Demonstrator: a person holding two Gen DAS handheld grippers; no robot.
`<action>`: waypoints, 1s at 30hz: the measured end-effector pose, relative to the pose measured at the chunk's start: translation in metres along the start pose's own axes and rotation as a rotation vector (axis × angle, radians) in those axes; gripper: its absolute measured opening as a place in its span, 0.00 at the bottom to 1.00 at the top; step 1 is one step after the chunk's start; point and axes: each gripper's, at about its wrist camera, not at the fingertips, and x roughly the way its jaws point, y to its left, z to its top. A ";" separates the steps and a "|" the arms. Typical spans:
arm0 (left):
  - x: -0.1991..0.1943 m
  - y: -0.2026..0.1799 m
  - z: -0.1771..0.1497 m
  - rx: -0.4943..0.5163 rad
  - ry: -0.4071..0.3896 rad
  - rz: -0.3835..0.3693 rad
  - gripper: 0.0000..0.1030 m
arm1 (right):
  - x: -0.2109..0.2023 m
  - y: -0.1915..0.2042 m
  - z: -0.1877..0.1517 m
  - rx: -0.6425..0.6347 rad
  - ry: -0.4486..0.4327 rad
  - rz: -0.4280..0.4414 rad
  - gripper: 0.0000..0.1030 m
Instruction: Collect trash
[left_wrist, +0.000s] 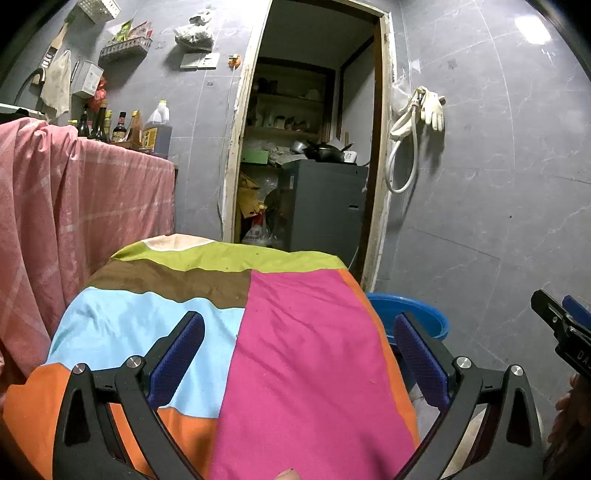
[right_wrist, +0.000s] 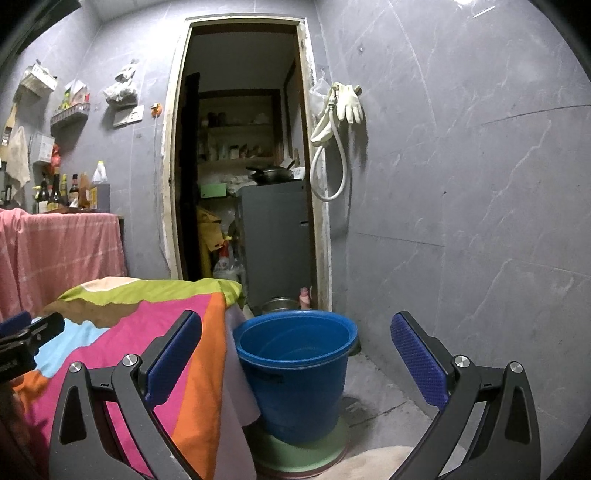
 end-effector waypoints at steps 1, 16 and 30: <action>0.000 0.000 0.000 0.000 0.000 0.001 0.97 | 0.000 0.000 0.000 0.001 0.000 0.001 1.00; 0.000 0.001 0.001 0.002 -0.004 0.004 0.97 | 0.000 0.002 -0.001 0.003 0.003 0.003 1.00; 0.000 0.000 0.002 0.002 -0.004 0.005 0.97 | -0.001 0.005 -0.002 0.002 0.010 0.002 1.00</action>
